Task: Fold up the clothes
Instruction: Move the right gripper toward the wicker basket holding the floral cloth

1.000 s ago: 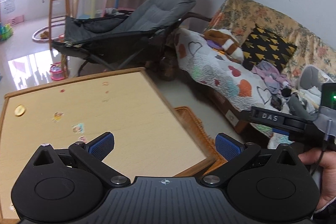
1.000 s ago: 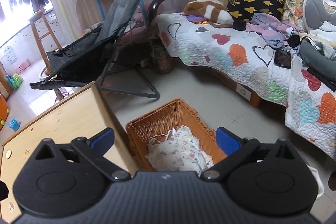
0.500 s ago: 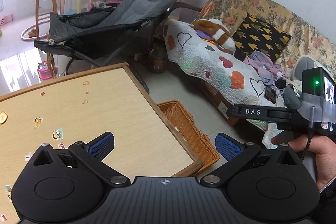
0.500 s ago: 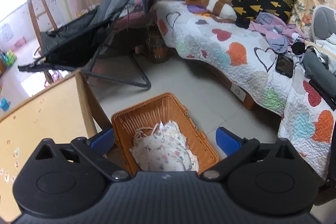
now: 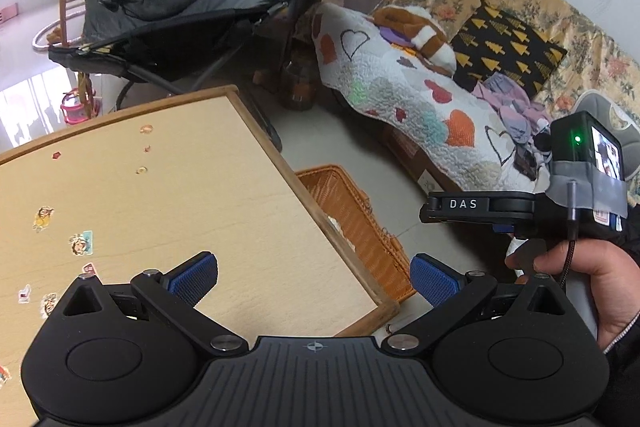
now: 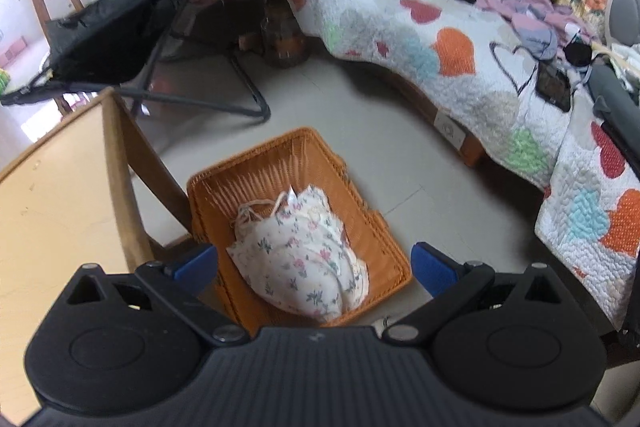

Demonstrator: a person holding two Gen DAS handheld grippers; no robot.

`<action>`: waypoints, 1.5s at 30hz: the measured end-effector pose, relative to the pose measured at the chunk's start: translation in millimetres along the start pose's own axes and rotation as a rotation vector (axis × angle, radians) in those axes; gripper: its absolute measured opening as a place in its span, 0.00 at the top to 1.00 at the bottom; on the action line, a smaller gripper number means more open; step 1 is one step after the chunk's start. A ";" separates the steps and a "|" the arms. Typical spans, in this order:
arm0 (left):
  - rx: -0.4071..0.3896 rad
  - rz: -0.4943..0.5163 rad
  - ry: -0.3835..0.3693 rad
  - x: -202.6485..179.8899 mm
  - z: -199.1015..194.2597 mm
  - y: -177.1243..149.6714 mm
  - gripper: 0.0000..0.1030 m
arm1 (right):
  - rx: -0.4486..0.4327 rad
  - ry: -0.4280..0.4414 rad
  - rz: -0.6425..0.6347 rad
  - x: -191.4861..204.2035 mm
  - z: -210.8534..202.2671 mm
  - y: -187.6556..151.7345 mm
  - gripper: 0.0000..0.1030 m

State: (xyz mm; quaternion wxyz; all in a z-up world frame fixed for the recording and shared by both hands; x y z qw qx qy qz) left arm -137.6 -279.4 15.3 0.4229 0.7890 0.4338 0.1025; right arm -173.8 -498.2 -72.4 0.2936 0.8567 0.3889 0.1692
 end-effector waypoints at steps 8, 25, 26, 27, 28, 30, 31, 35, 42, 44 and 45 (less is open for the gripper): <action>0.032 0.021 0.026 12.7 32.7 3.3 0.00 | 0.082 -0.006 -0.010 4.5 37.5 -5.1 0.00; 0.069 -0.013 0.094 69.9 87.5 13.8 0.00 | 0.247 0.034 -0.056 21.9 164.4 -8.9 0.01; 0.069 -0.015 0.106 73.1 89.3 13.7 0.00 | 0.265 0.041 -0.063 24.2 173.4 -12.3 0.01; 0.070 -0.012 0.112 74.9 90.6 13.5 0.00 | 0.281 0.050 -0.065 26.3 181.4 -16.0 0.01; 0.068 -0.012 0.115 76.6 91.9 13.9 0.00 | 0.297 0.059 -0.067 28.4 189.4 -19.7 0.01; 0.065 -0.012 0.116 79.3 93.6 13.8 0.00 | 0.321 0.074 -0.067 30.7 204.7 -26.0 0.01; 0.065 -0.015 0.118 81.5 94.8 14.5 0.00 | 0.327 0.076 -0.066 30.5 211.6 -28.3 0.01; 0.077 -0.036 0.133 91.7 99.3 13.2 0.00 | 0.366 0.085 -0.033 27.4 238.3 -36.9 0.01; 0.085 -0.044 0.163 104.6 106.8 14.4 0.00 | 0.400 0.101 -0.132 37.8 267.1 -47.9 0.01; 0.082 -0.046 0.171 107.6 108.8 15.5 0.00 | 0.398 0.100 -0.169 40.6 273.8 -48.9 0.01; 0.081 -0.047 0.175 109.2 109.6 15.5 0.00 | 0.398 0.099 -0.182 41.6 277.1 -49.5 0.01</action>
Point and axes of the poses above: each gripper's, at about its wrist camera, not at the fingertips, and z roughly the way its jaws point, x to its left, y to its top, the point moved 9 cm from there along z, roughly the way its jaws point, and after that the axes turned 7 degrees about -x, right-handed, at the moved point
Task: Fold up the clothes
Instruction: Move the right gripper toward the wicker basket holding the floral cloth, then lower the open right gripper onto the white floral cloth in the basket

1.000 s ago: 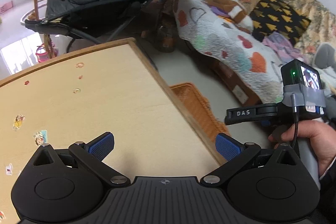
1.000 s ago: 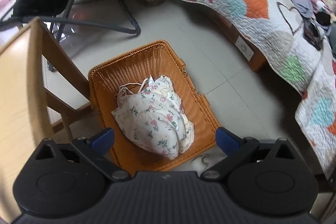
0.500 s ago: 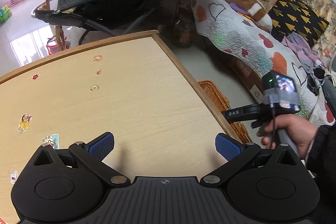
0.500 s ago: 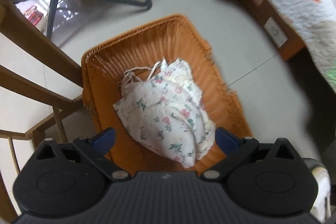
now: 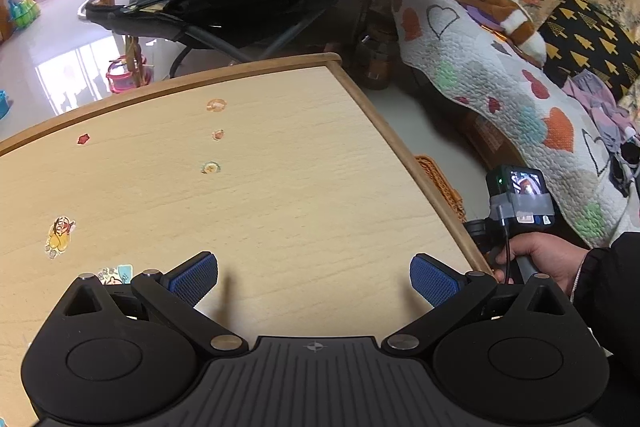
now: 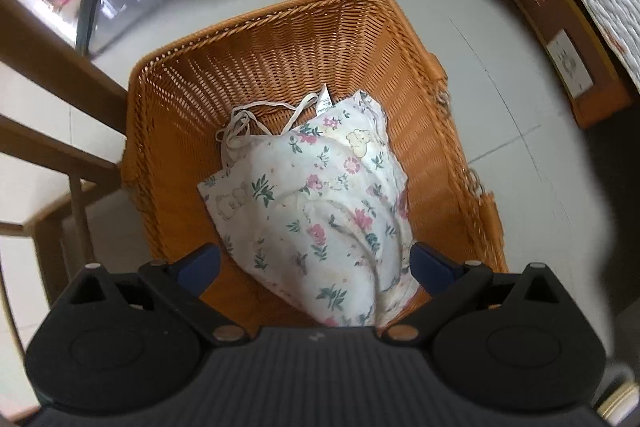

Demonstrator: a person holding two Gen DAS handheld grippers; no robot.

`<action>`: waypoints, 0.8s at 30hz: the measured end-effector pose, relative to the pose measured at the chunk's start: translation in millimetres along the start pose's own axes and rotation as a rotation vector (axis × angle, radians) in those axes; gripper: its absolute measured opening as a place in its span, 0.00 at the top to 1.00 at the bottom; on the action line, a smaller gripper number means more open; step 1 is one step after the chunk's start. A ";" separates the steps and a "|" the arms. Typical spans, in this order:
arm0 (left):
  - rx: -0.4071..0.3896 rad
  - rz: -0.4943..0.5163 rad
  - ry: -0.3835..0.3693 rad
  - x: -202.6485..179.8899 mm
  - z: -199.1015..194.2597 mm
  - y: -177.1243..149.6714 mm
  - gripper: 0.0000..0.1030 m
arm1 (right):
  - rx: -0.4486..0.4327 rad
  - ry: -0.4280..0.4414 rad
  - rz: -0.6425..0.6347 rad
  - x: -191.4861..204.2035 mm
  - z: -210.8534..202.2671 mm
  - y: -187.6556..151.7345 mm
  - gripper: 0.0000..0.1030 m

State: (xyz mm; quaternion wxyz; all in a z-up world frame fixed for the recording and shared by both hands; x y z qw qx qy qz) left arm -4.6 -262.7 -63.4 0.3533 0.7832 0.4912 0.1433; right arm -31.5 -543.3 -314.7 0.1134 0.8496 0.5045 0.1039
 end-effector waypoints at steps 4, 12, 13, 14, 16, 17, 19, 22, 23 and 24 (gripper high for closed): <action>0.003 -0.003 0.022 6.3 3.8 1.6 0.00 | 0.019 -0.012 -0.009 -2.5 16.3 1.0 0.01; 0.014 -0.033 0.059 22.4 11.1 3.3 0.00 | 0.067 -0.063 -0.148 -6.6 58.1 -5.1 0.01; 0.018 -0.031 0.063 23.7 12.0 3.0 0.00 | 0.070 -0.061 -0.154 -7.2 62.0 -5.8 0.01; 0.020 -0.029 0.066 25.1 12.7 2.6 0.00 | 0.073 -0.056 -0.159 -7.5 65.9 -6.5 0.01; 0.023 -0.027 0.070 27.7 13.8 2.0 0.00 | 0.084 -0.035 -0.164 -6.9 73.3 -7.4 0.01; 0.022 -0.028 0.072 29.3 14.4 2.4 0.00 | 0.082 -0.027 -0.166 -6.4 76.6 -7.2 0.01; 0.023 -0.034 0.075 32.1 15.5 2.2 0.00 | 0.082 -0.010 -0.168 -4.6 82.4 -7.2 0.01; 0.029 -0.042 0.090 37.9 17.5 1.0 0.00 | 0.096 0.010 -0.188 -1.0 93.8 -9.7 0.01; 0.029 -0.041 0.093 39.4 18.0 0.9 0.00 | 0.099 0.011 -0.202 0.1 97.8 -10.6 0.01; 0.030 -0.039 0.096 41.0 18.5 0.8 0.00 | 0.100 0.008 -0.218 1.0 101.2 -11.2 0.01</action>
Point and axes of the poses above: each gripper's, at about its wrist camera, not at the fingertips, and z roughly the way its jaws point, x to its left, y to its top, the point moved 9 cm from there along z, roughly the way its jaws point, and after that the axes turned 7 degrees about -x, right-handed, at the moved point
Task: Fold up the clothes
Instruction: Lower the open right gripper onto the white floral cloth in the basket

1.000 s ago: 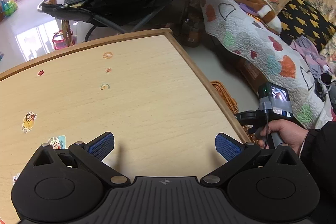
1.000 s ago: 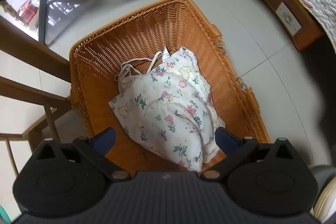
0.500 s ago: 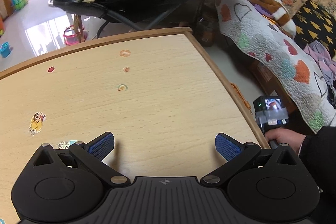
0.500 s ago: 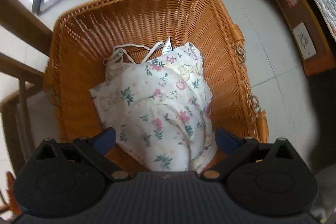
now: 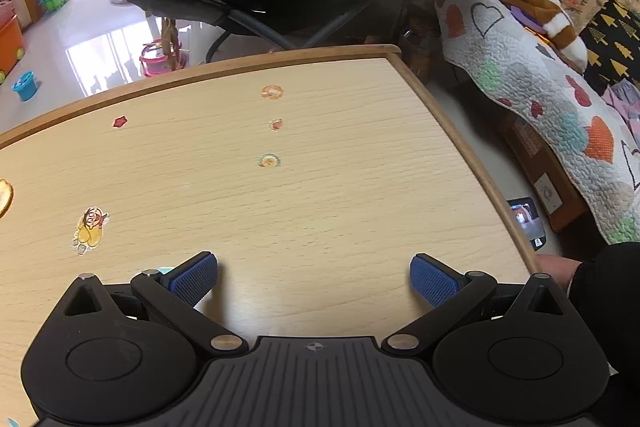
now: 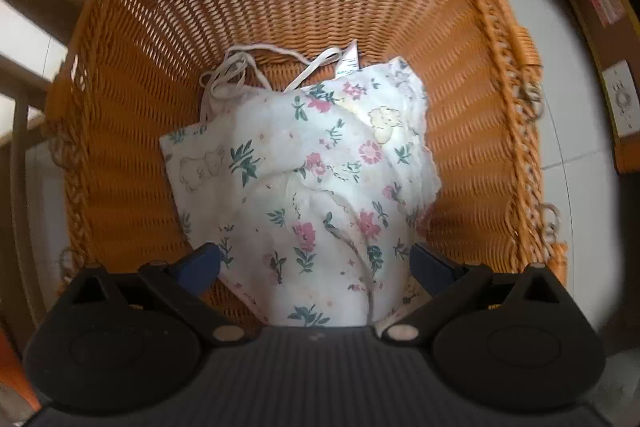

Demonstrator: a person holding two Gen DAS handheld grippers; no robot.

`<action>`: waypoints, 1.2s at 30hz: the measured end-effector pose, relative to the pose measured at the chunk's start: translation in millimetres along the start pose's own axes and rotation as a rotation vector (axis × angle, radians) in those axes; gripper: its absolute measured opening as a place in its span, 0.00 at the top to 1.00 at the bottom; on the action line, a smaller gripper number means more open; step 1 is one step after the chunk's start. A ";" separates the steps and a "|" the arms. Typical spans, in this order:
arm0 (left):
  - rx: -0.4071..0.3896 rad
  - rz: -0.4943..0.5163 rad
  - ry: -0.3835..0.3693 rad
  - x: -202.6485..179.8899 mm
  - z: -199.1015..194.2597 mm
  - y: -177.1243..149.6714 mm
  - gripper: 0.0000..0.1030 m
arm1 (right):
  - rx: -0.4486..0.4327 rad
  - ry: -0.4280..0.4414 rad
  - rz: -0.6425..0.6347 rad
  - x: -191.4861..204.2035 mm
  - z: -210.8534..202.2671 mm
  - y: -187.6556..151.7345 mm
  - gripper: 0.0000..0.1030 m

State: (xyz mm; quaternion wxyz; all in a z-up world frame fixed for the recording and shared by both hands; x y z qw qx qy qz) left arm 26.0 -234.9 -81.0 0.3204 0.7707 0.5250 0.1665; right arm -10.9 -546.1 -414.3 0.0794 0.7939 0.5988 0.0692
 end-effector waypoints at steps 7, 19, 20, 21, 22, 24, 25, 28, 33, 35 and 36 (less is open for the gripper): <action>0.003 0.011 0.013 6.1 5.9 1.3 0.00 | 0.012 -0.027 -0.034 -1.8 23.0 0.2 0.01; -0.007 0.061 -0.098 -24.1 2.2 -0.3 0.00 | 0.031 -0.037 -0.184 21.6 70.5 -10.0 0.01; -0.010 0.070 -0.108 -26.9 1.3 -0.9 0.00 | 0.031 -0.036 -0.195 24.0 74.1 -10.6 0.01; -0.012 0.069 -0.120 -28.3 0.8 -0.9 0.00 | 0.031 -0.036 -0.202 26.1 77.8 -11.5 0.01; -0.013 0.065 -0.133 -29.5 0.4 -0.8 0.00 | 0.035 -0.036 -0.210 27.7 81.6 -12.6 0.01; -0.020 0.057 -0.163 -32.4 -0.3 -1.1 0.00 | 0.045 -0.041 -0.219 29.9 88.6 -14.4 0.01; -0.025 0.054 -0.178 -34.1 -0.8 -0.8 0.00 | 0.050 -0.045 -0.225 30.6 91.7 -15.6 0.01; -0.032 0.070 -0.212 -41.1 -1.0 -3.2 0.00 | 0.057 -0.050 -0.240 33.1 99.7 -18.6 0.01; -0.045 0.079 -0.245 -49.9 -1.0 -4.2 0.00 | 0.067 -0.065 -0.243 35.2 110.0 -24.6 0.01; -0.051 0.078 -0.255 -52.4 -1.5 -3.7 0.00 | 0.062 -0.069 -0.232 34.0 113.0 -28.2 0.01; -0.052 0.081 -0.257 -53.7 -1.5 -3.7 0.00 | 0.065 -0.072 -0.219 32.4 114.7 -31.2 0.01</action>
Point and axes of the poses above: each gripper's, at about its wrist camera, not at the fingertips, and z roughly the way its jaws point, x to its left, y to its top, the point moved 9 cm from there along z, roughly the way its jaws point, and after that the axes turned 7 degrees about -x, right-handed, at the moved point
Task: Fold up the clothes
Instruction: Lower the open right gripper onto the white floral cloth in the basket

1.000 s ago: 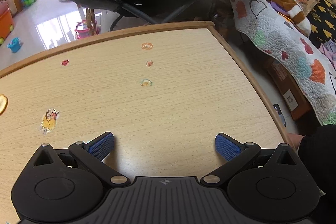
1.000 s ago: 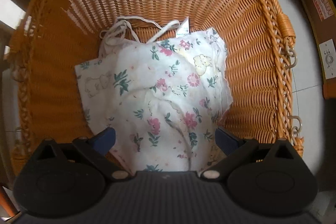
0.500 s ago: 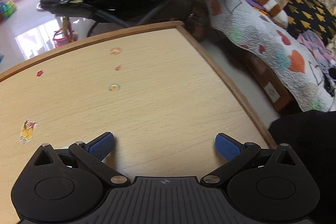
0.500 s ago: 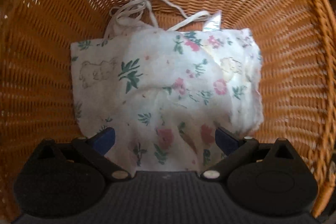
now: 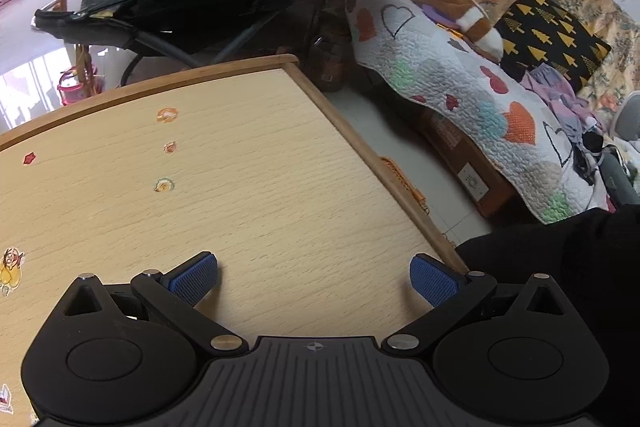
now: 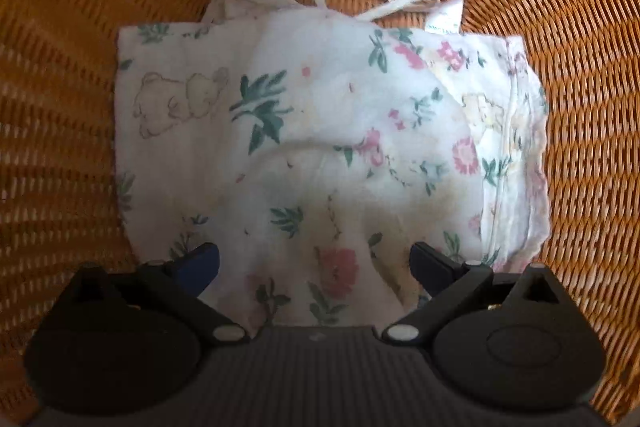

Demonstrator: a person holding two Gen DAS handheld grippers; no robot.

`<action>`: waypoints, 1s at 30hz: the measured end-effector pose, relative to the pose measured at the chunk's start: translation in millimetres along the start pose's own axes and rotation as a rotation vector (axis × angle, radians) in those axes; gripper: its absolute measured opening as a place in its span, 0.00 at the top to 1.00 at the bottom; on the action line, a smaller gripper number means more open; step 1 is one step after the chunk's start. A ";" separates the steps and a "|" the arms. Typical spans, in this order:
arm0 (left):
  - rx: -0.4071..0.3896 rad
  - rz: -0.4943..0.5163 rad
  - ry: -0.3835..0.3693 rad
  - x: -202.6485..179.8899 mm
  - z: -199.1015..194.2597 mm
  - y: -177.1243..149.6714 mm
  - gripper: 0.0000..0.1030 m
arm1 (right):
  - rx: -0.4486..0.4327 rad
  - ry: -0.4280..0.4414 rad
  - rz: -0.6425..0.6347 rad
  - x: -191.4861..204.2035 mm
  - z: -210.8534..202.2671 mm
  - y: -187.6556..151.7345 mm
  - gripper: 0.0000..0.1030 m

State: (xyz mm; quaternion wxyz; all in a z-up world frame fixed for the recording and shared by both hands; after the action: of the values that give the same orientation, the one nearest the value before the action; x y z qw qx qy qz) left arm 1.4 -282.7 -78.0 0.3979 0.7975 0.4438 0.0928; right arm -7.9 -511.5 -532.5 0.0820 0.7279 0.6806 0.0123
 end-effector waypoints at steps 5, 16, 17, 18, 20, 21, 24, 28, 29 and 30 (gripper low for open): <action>-0.003 0.010 -0.001 -0.1 1.4 3.9 0.00 | 0.008 0.006 0.010 -0.7 7.7 -9.5 0.01; 0.013 0.010 0.006 8.7 5.8 5.2 0.00 | 0.009 0.025 0.011 8.0 20.3 -12.0 0.00; 0.014 0.009 0.008 9.8 6.1 5.4 0.00 | 0.009 0.029 0.016 7.6 20.6 -11.7 0.00; 0.014 0.008 0.010 10.8 6.4 5.5 0.00 | 0.010 0.032 0.020 7.4 20.9 -11.5 0.00; 0.015 0.006 0.009 12.3 6.7 6.2 0.00 | 0.013 0.032 0.021 7.7 21.1 -11.0 0.00; 0.016 0.007 0.011 12.8 6.7 6.1 0.00 | 0.017 0.031 0.021 8.0 21.2 -10.5 0.00; 0.019 0.011 0.016 14.2 6.7 5.7 0.00 | 0.040 0.027 0.032 8.5 21.4 -9.2 0.00; 0.017 0.014 0.022 15.7 5.7 3.7 0.00 | 0.050 0.038 0.029 10.0 19.7 -7.5 0.03; 0.015 0.015 0.021 15.5 5.1 2.9 0.00 | 0.053 0.041 0.021 10.5 19.2 -7.0 0.04; 0.015 0.015 0.021 15.7 4.7 2.7 0.00 | 0.052 0.044 0.020 10.8 18.6 -6.7 0.05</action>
State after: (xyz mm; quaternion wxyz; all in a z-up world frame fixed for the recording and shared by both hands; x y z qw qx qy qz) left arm 14.7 -273.8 -82.5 0.3864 0.8028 0.4429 0.1007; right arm -11.3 -502.3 -552.8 0.0481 0.7361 0.6751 0.0117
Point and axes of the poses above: each gripper's, at about its wrist camera, not at the fingertips, and z roughly the way its jaws point, x to its left, y to its top, the point moved 9 cm from there along z, roughly the way its jaws point, and after that the axes turned 7 degrees about -x, right-handed, at the moved point
